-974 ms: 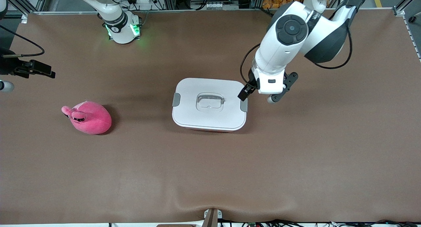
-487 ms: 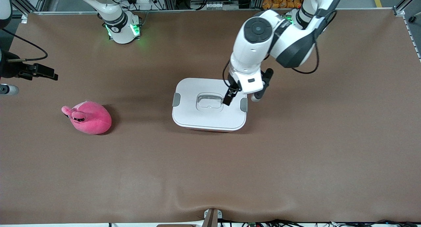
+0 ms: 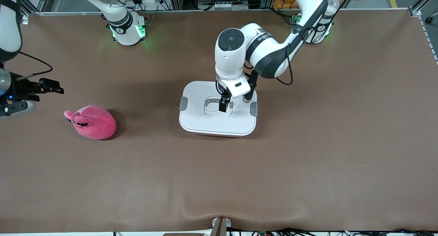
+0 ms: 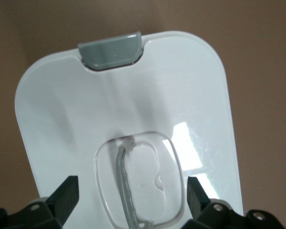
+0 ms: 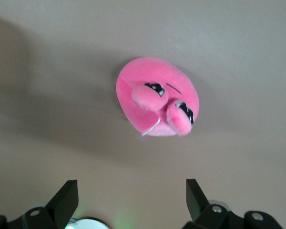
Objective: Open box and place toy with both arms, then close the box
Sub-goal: 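Reach the left gripper down to the clear handle on the white lid, then grasp the lid handle with the left gripper while the right gripper grasps the plush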
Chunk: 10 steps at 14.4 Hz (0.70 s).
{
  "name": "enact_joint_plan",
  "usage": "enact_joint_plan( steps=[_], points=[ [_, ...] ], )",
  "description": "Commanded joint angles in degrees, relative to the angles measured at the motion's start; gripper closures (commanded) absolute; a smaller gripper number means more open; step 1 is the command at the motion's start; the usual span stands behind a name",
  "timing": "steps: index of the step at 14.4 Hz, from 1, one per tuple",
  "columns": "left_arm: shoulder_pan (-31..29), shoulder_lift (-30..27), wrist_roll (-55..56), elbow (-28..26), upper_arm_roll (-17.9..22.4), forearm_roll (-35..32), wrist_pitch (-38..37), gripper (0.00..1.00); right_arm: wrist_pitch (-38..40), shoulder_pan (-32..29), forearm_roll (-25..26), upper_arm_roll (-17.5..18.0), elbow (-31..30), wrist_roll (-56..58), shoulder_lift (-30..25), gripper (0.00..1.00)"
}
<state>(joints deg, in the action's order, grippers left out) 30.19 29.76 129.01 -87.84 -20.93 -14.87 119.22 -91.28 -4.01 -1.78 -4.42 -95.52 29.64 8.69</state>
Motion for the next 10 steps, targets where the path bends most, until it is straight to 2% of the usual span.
enact_joint_plan(
  steps=[1,3,4,9,10],
  points=[
    [2.6,2.1,5.2,1.8,0.5,-2.8,0.0,0.02,-2.4,-0.5,0.1,0.5,0.4,12.8,2.2,0.00],
    [3.0,2.2,7.6,1.8,0.5,-3.9,0.0,0.09,-4.0,-0.2,0.2,0.5,0.0,20.2,3.4,0.00],
    [3.3,2.5,8.8,1.8,0.5,-4.1,0.1,0.10,-5.6,0.0,0.3,0.5,-1.9,23.4,3.3,0.00],
    [4.2,3.0,11.3,1.8,0.6,-4.6,0.8,0.21,-20.1,0.1,0.3,0.7,-11.1,44.0,2.3,0.00],
    [4.2,3.1,12.2,1.8,0.6,-4.6,1.4,0.27,-22.0,0.1,0.3,0.8,-12.0,47.2,2.2,0.00]
  ],
)
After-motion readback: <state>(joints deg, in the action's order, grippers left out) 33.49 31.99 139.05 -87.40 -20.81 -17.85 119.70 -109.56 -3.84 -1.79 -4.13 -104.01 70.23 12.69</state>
